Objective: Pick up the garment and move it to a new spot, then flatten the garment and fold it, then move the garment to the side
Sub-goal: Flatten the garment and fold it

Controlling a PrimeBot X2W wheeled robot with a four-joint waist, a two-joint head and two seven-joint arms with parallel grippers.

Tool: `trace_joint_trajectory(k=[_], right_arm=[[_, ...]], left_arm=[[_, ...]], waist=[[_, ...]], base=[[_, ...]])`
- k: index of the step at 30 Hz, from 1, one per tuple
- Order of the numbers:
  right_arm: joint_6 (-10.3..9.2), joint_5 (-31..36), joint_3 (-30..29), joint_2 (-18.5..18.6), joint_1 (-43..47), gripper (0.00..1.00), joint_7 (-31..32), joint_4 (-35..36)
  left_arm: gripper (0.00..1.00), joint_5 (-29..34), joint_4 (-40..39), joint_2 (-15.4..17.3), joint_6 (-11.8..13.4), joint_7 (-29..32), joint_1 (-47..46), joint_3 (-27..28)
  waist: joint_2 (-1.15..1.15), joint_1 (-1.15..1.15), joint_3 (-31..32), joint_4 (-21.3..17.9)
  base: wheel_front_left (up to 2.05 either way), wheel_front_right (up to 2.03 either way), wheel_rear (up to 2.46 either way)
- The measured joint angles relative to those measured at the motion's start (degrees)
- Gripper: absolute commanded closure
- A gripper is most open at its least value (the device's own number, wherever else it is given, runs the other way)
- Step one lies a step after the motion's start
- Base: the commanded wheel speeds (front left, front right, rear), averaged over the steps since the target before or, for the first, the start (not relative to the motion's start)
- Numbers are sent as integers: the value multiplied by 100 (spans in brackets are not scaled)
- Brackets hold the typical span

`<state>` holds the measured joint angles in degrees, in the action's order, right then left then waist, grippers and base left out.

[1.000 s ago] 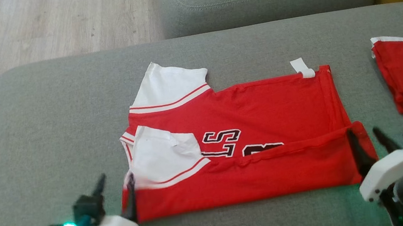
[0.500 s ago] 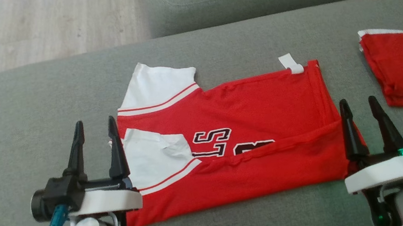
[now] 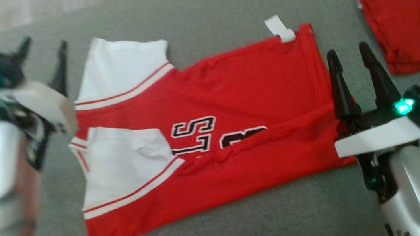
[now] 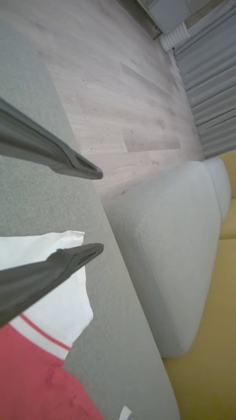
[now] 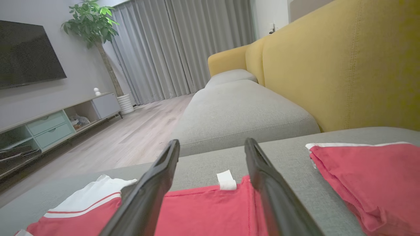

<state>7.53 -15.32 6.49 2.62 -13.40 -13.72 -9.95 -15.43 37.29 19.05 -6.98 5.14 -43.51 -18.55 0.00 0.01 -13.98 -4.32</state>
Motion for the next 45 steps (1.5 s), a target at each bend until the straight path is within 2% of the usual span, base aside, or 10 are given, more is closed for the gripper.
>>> trace_joint_trajectory(k=[9,17,25,26,27,28,33,38,42,45], right_arm=[[0,-485,392,3,-314,0,-51,60],[0,-708,380,4,-383,0,-66,59],[0,-856,297,4,-399,0,-67,53],[1,-856,294,3,-399,0,-67,35],[0,-856,287,3,-401,0,-67,5],[0,-856,272,3,-402,0,-67,-18],[0,-783,212,3,-491,0,-67,-123],[0,-346,146,3,-696,0,-7,-229],[0,137,-183,5,-945,0,731,-327],[0,476,-417,27,-1182,0,1330,-379]], left_arm=[[0,-846,1078,510,-19,866,-922,-393],[0,-1674,1461,778,-60,971,-1207,-802],[0,-2062,1579,902,-60,1051,-1420,-1304],[4,-2118,1585,903,-60,1072,-1427,-1352],[63,-2187,1584,903,-60,1112,-1435,-1414],[100,-2254,1584,905,-60,1144,-1455,-1478],[100,-2517,1566,871,-62,1171,-1512,-1767],[100,-2587,1514,753,-60,470,-1475,-1907],[100,-2506,1312,528,-41,-528,-1490,-1971],[100,-2427,1176,327,-5,-1035,-1478,-2004]], waist=[[0,0,-651,-604],[0,0,-1088,-1040],[0,-1,-1214,-1164],[0,-2,-1219,-1166],[0,-1,-1220,-1166],[0,-1,-1218,-1162],[0,-1,-1144,-1098],[0,-1,-979,-924],[0,-2,-831,-651],[0,-2,-724,-375]], base=[[0,0,0],[0,0,0],[0,0,0],[0,0,0],[0,0,0],[0,0,0],[0,0,0],[0,0,0],[0,0,0],[0,0,0]])
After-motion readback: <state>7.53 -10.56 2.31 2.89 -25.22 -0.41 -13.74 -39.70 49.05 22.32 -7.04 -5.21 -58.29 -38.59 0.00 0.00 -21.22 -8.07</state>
